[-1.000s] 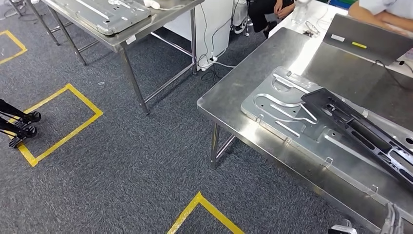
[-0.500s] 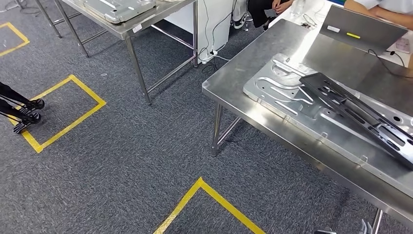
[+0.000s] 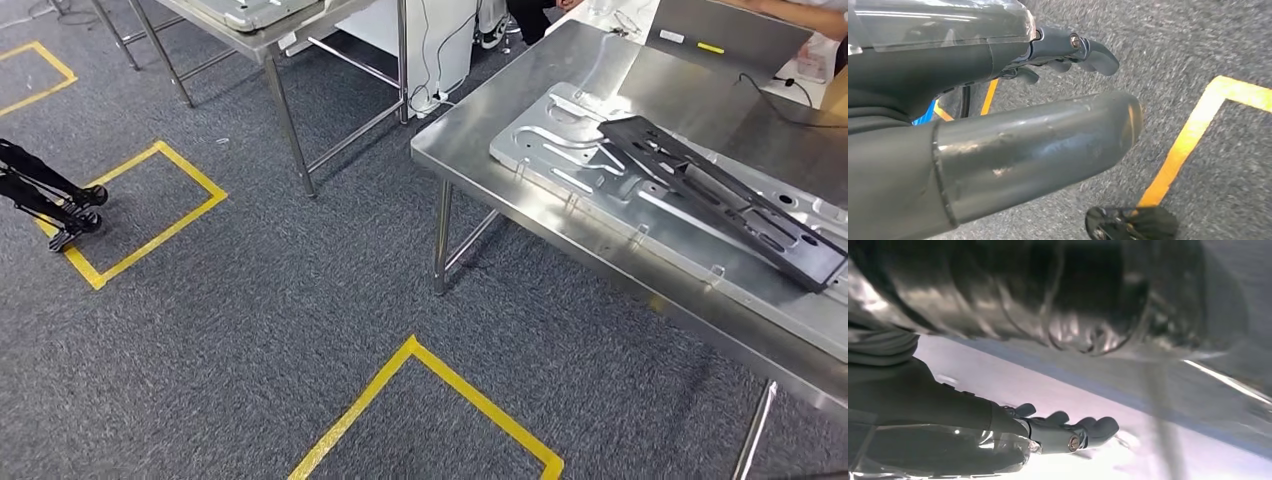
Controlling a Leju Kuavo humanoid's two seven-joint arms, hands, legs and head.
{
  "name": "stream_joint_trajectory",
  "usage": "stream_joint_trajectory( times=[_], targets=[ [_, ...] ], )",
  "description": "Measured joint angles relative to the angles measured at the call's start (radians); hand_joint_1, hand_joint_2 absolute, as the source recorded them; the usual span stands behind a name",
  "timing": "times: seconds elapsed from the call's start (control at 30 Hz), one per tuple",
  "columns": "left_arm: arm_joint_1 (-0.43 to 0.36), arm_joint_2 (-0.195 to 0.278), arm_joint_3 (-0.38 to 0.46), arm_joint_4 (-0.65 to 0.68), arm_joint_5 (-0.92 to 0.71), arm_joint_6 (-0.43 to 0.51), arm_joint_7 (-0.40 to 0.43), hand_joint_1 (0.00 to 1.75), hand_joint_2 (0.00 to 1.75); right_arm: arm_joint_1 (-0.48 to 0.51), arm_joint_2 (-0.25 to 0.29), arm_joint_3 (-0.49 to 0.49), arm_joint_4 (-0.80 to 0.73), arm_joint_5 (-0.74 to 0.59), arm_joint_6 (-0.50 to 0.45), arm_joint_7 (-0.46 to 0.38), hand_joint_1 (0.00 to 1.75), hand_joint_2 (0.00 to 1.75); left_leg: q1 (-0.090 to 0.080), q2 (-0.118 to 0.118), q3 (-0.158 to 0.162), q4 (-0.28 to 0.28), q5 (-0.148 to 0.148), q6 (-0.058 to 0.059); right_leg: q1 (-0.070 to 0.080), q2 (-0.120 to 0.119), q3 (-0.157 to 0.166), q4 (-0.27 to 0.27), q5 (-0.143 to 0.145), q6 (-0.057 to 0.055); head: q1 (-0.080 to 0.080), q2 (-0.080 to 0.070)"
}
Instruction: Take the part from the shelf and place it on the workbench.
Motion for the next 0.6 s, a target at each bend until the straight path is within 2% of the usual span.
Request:
stream_joint_trajectory(
  times=[0.03, 0.07, 0.1, 0.13, 0.17, 0.2, 0.27, 0.3, 0.33, 0.37, 0.4, 0.47, 0.5, 0.53, 0.6],
  targets=[
    [-0.001, 0.0, 0.002, 0.0, 0.0, 0.0, -0.001, 0.0, 0.0, -0.017, -0.007, -0.035, 0.059, 0.016, 0.001, 0.033, 0.0, 0.0, -0.003, -0.001, 0.022, -0.042, -0.019, 0.008, 0.0, -0.001, -0.007, 0.005, 0.006, 0.006, 0.0, 0.0],
    [-0.001, 0.0, 0.005, 0.0, 0.0, 0.001, -0.002, 0.0, 0.0, -0.031, -0.013, -0.064, 0.113, 0.031, 0.013, 0.075, 0.0, 0.0, -0.004, -0.001, 0.022, -0.059, -0.023, 0.018, -0.001, -0.003, -0.011, 0.005, 0.015, 0.013, 0.0, 0.0],
    [0.0, 0.0, 0.007, 0.0, 0.0, 0.0, -0.002, 0.0, 0.0, -0.044, -0.02, -0.089, 0.162, 0.046, 0.031, 0.127, 0.0, 0.0, -0.004, -0.001, 0.016, -0.06, -0.016, 0.028, -0.004, -0.003, -0.013, 0.006, 0.02, 0.02, 0.0, 0.0],
    [0.001, 0.0, 0.008, 0.0, -0.001, 0.0, -0.003, 0.0, 0.0, -0.054, -0.026, -0.112, 0.209, 0.062, 0.056, 0.186, 0.0, 0.0, -0.004, -0.001, 0.009, -0.062, -0.006, 0.037, -0.006, -0.001, -0.019, 0.014, 0.012, 0.026, 0.001, 0.0],
    [0.002, 0.0, 0.01, 0.0, -0.002, -0.001, -0.003, 0.0, 0.0, -0.063, -0.032, -0.132, 0.252, 0.078, 0.085, 0.25, 0.0, 0.0, -0.004, -0.003, 0.002, -0.064, 0.005, 0.045, -0.008, 0.003, -0.03, 0.04, -0.013, 0.031, 0.001, 0.0],
    [0.003, 0.0, 0.01, 0.0, -0.003, -0.003, -0.003, 0.0, 0.0, -0.07, -0.037, -0.147, 0.291, 0.091, 0.117, 0.309, 0.0, 0.0, -0.003, -0.004, -0.008, -0.064, 0.015, 0.051, -0.009, 0.007, -0.048, 0.087, -0.054, 0.034, 0.001, 0.0],
    [0.005, 0.002, 0.011, 0.0, -0.007, -0.005, -0.002, 0.0, 0.0, -0.085, -0.042, -0.168, 0.354, 0.11, 0.186, 0.41, 0.0, 0.0, -0.004, -0.01, -0.03, -0.063, 0.032, 0.054, -0.012, 0.011, -0.089, 0.217, -0.142, 0.038, 0.001, 0.0],
    [0.006, 0.004, 0.011, 0.0, -0.009, -0.006, -0.001, 0.0, 0.0, -0.092, -0.043, -0.175, 0.38, 0.117, 0.221, 0.452, 0.0, 0.0, -0.004, -0.015, -0.04, -0.062, 0.039, 0.052, -0.013, 0.011, -0.097, 0.264, -0.165, 0.039, 0.001, 0.0],
    [0.006, 0.005, 0.011, 0.0, -0.011, -0.007, 0.0, 0.0, 0.0, -0.099, -0.044, -0.18, 0.403, 0.121, 0.252, 0.49, 0.0, 0.0, -0.005, -0.021, -0.048, -0.06, 0.045, 0.05, -0.014, 0.012, -0.086, 0.276, -0.169, 0.04, 0.001, 0.0],
    [0.006, 0.005, 0.011, 0.0, -0.013, -0.008, 0.001, 0.0, 0.0, -0.106, -0.044, -0.185, 0.423, 0.125, 0.281, 0.52, 0.0, 0.0, -0.005, -0.028, -0.054, -0.057, 0.05, 0.048, -0.015, 0.014, -0.054, 0.248, -0.156, 0.039, 0.001, 0.0],
    [0.005, 0.005, 0.011, 0.0, -0.015, -0.008, 0.002, 0.0, 0.0, -0.111, -0.043, -0.188, 0.44, 0.127, 0.31, 0.544, 0.0, 0.0, -0.004, -0.037, -0.059, -0.054, 0.054, 0.045, -0.016, 0.021, -0.006, 0.185, -0.131, 0.036, 0.001, 0.0],
    [0.002, 0.004, 0.011, 0.0, -0.019, -0.008, 0.003, 0.0, 0.0, -0.119, -0.043, -0.192, 0.467, 0.128, 0.362, 0.57, 0.0, 0.0, -0.004, -0.055, -0.07, -0.044, 0.058, 0.038, -0.017, 0.062, 0.087, 0.044, -0.097, 0.027, 0.001, 0.0],
    [0.0, 0.004, 0.01, 0.0, -0.02, -0.008, 0.004, 0.0, 0.0, -0.123, -0.042, -0.194, 0.479, 0.128, 0.387, 0.576, 0.0, 0.0, -0.003, -0.063, -0.076, -0.04, 0.061, 0.033, -0.016, 0.078, 0.111, 0.002, -0.092, 0.023, 0.001, 0.0],
    [-0.001, 0.003, 0.01, 0.0, -0.021, -0.008, 0.005, 0.0, 0.0, -0.126, -0.041, -0.196, 0.489, 0.13, 0.412, 0.58, 0.0, 0.0, -0.002, -0.072, -0.082, -0.037, 0.063, 0.026, -0.014, 0.086, 0.119, -0.016, -0.094, 0.02, 0.001, 0.0],
    [-0.001, 0.004, 0.009, 0.0, -0.023, -0.008, 0.005, 0.0, 0.0, -0.135, -0.039, -0.2, 0.504, 0.136, 0.453, 0.582, 0.0, 0.0, 0.001, -0.089, -0.092, -0.035, 0.069, 0.013, -0.015, 0.067, 0.119, -0.021, -0.09, 0.012, 0.001, 0.0]
  ],
)
